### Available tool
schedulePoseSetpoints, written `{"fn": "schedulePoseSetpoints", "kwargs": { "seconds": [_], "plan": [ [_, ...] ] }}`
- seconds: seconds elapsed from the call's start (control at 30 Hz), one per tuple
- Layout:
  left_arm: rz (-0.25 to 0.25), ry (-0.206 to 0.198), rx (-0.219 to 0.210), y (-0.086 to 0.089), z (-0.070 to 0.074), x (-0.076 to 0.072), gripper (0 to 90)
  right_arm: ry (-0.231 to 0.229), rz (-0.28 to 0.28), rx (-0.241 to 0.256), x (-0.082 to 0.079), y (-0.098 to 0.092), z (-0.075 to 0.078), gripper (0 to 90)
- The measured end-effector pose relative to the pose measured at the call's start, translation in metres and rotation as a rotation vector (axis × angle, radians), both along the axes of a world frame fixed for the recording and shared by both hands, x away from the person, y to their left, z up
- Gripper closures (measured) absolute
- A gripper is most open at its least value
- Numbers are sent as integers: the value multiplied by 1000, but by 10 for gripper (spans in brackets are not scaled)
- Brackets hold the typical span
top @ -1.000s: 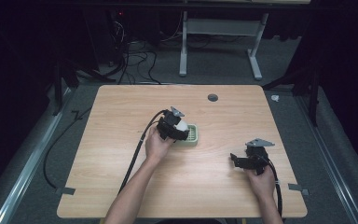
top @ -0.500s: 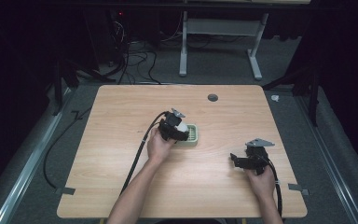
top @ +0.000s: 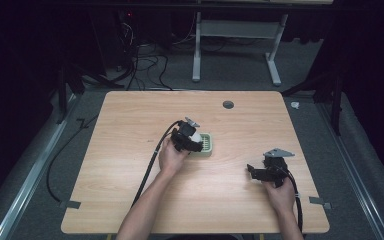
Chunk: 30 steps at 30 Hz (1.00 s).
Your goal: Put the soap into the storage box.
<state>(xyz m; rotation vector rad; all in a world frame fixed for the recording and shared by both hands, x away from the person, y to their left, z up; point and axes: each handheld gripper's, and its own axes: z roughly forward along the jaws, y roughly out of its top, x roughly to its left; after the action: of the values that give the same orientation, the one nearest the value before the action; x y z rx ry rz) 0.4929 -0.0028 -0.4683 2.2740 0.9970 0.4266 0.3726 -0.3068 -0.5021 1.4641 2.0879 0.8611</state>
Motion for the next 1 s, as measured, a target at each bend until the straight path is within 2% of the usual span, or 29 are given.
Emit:
{"fn": "schedulePoseSetpoints", "kwargs": {
  "seconds": [0.2, 0.4, 0.7, 0.8, 1.0],
  "plan": [
    [-3, 3, 15, -2, -3, -1, 246, -1, -1, 2, 0, 0, 0, 190],
    [-1, 15, 11, -2, -3, 0, 244, -2, 1, 1, 0, 0, 0, 190],
    [5, -28, -21, 1, 8, -5, 206, -1, -1, 0, 0, 0, 0, 190],
    [-6, -31, -10, 2, 10, -6, 195, -1, -1, -2, 0, 0, 0, 190],
    [-17, -44, -33, 7, 19, -11, 192, -2, 0, -2, 0, 0, 0, 190]
  ]
}}
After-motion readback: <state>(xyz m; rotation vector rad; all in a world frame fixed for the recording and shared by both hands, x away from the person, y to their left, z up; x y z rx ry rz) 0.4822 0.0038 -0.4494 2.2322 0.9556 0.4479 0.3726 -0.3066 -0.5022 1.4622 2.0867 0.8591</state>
